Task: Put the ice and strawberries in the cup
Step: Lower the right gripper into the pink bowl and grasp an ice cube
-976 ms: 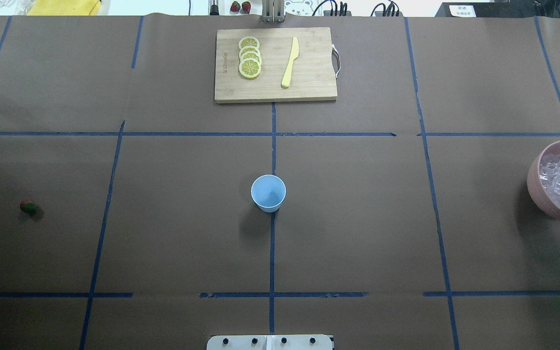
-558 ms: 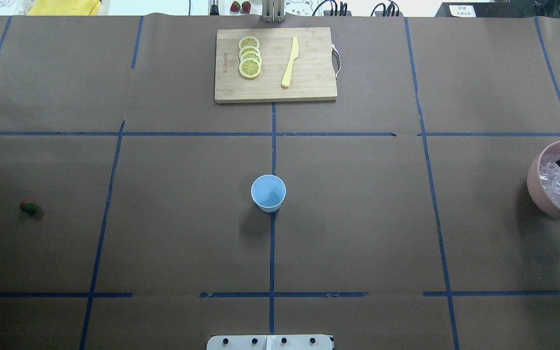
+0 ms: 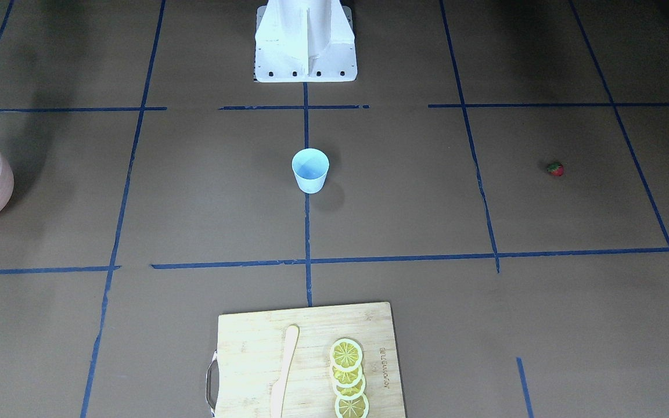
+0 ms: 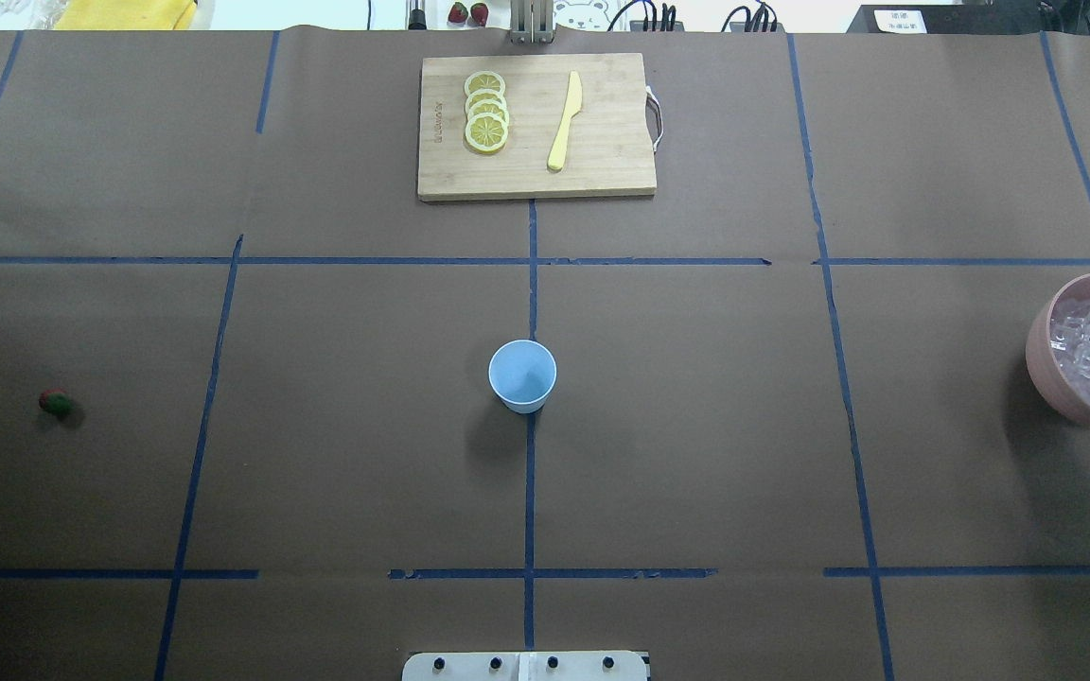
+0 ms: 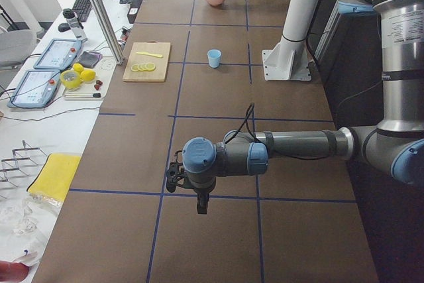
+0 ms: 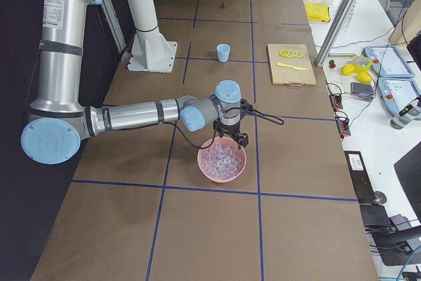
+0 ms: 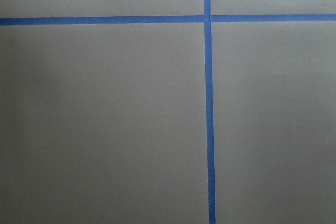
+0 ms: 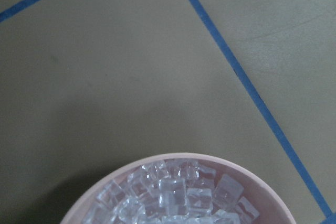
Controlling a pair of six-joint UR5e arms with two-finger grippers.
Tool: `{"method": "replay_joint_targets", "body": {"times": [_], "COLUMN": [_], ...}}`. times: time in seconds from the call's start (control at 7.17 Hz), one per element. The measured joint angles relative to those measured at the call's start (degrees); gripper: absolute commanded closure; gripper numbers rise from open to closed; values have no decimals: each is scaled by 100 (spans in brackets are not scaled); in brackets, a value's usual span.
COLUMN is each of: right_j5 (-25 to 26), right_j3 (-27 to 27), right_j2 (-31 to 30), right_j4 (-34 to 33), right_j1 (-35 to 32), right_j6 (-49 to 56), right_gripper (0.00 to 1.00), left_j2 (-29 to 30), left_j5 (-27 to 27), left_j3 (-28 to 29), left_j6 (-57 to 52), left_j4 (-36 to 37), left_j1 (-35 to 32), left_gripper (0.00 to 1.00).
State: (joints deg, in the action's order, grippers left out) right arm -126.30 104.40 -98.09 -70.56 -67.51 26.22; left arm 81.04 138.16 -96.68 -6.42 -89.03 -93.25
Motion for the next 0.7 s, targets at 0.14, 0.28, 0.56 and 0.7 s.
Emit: {"method": "replay_joint_targets", "body": {"times": [0.14,0.28,0.56,0.7], "right_j5": [0,-3,-24,-25], "right_j3": [-69,-139,-209,-218], "right_j2": [-59,-91,-130,-134], "right_j4": [5,6,7,9], "right_j1": [0,4,60,124], "right_j6": [680,1141,1528,1577], "right_gripper": [2,2,2,4], "left_j2": [0,0,0,0], "left_j5": [0,0,0,0], "left_j3": [0,0,0,0], "left_j6": [0,0,0,0], "left_j4": [0,0,0,0], "left_j1": [0,0,0,0], "left_gripper": [0,0,0,0]}}
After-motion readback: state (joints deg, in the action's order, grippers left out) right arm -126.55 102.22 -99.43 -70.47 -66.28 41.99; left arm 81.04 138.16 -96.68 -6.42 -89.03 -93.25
